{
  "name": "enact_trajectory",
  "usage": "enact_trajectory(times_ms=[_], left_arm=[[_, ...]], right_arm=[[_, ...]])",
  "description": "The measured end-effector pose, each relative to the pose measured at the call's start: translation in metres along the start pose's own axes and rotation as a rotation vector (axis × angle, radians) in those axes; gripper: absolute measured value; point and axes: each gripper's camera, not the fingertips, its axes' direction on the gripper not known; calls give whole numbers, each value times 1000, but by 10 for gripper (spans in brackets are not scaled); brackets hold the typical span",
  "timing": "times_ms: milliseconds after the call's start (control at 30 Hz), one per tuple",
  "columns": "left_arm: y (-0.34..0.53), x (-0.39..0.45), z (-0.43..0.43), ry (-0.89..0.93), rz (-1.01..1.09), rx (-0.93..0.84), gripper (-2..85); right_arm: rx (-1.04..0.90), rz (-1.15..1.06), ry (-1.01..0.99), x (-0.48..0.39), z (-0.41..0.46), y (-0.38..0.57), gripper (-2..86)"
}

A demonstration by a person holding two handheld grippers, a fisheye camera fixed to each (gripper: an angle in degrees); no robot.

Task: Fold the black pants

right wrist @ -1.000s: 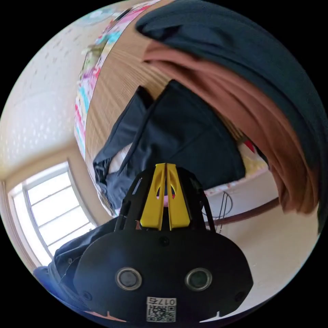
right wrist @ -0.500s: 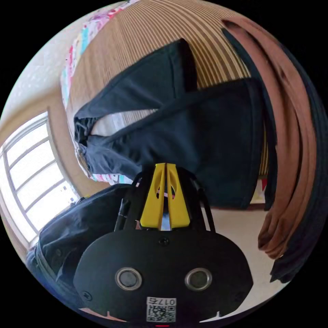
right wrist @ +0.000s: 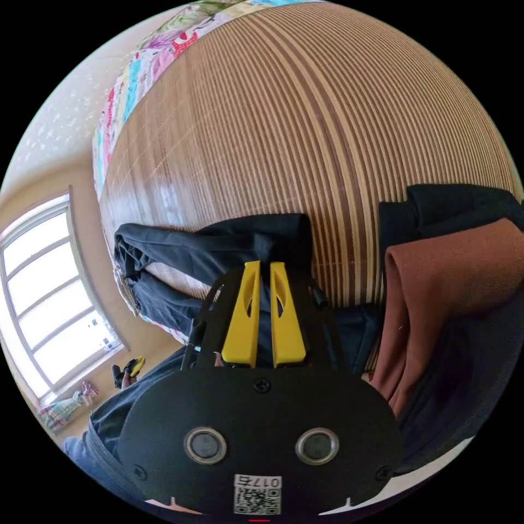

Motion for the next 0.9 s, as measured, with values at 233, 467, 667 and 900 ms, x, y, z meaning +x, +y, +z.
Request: enact_trajectory(times_ms=[233,467,667,900], left_arm=[[14,-7,-11,-1,-44,2,62],[14,-10,-28,10,-55,5,62],[8,-10,-42,-16,-20,-23,62],[10,-25,-64,14,-11,-16,62]], right_arm=[[278,-266,-507,-47,-133,53,34],[286,-150,-728,-15,-217,10,25],[408,147,-267,66,-207,-66,9],[91,-110,89,4,-116,-82,4]])
